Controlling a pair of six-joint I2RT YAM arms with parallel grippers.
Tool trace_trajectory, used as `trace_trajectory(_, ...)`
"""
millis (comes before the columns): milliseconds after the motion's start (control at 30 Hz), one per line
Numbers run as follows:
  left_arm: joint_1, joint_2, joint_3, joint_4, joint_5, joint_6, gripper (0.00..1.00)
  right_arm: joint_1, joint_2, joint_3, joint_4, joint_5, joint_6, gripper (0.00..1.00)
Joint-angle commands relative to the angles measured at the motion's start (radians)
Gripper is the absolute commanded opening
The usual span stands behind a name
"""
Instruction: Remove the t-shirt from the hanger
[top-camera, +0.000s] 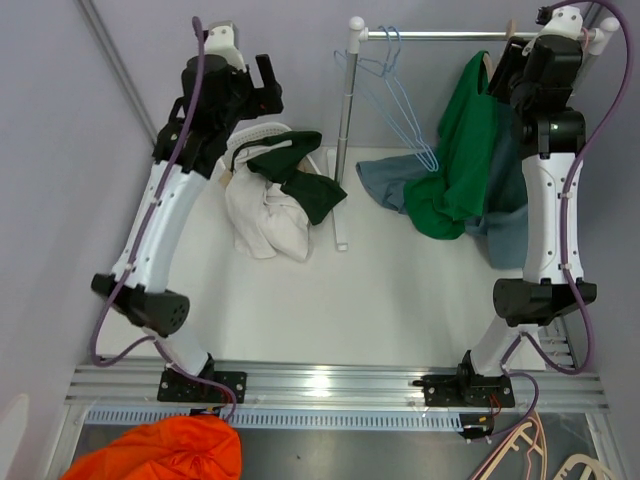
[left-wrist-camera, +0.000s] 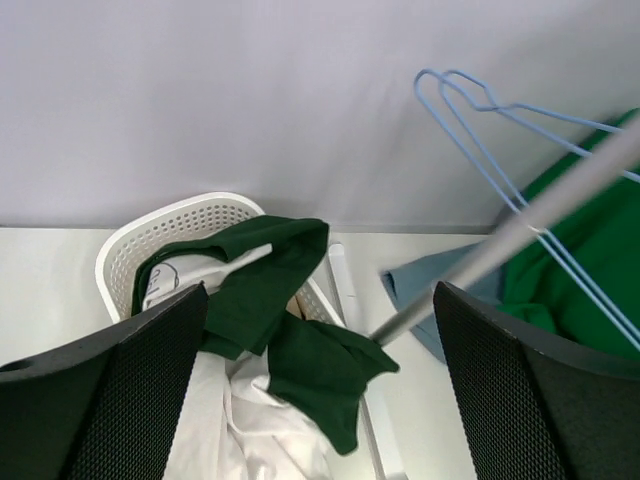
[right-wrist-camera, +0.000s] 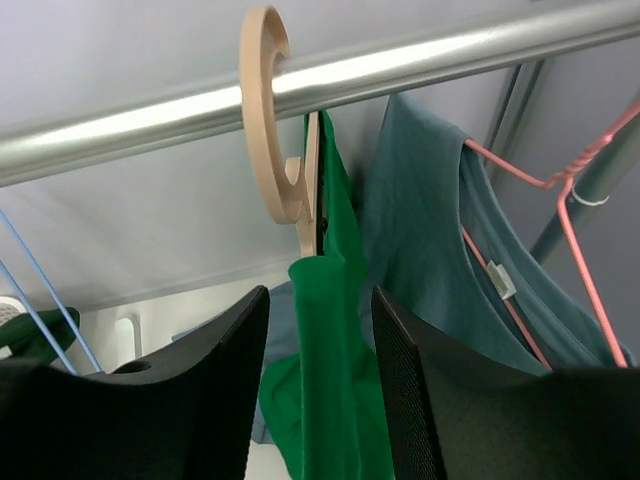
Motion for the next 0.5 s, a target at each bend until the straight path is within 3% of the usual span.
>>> trace_trajectory(0, -0.034, -0.133, -0.099, 0.007, -0.021, -0.024, 0.99, -0.016, 0.023, 0.036, 0.009, -0.056, 0.010, 0.50)
trace_trajectory(233, -0.109, -0.296, -0.290, 0.147, -0.085, 0.011, 0.99, -0.017, 0.044, -0.046, 0.157, -0.066, -0.008, 0.49)
trace_trajectory(467, -0.146, -0.240, -0.294, 0.219, -0.078, 0.056, 0.99, -0.019, 0.076, -0.102, 0.297, -0.093, -0.014, 0.43)
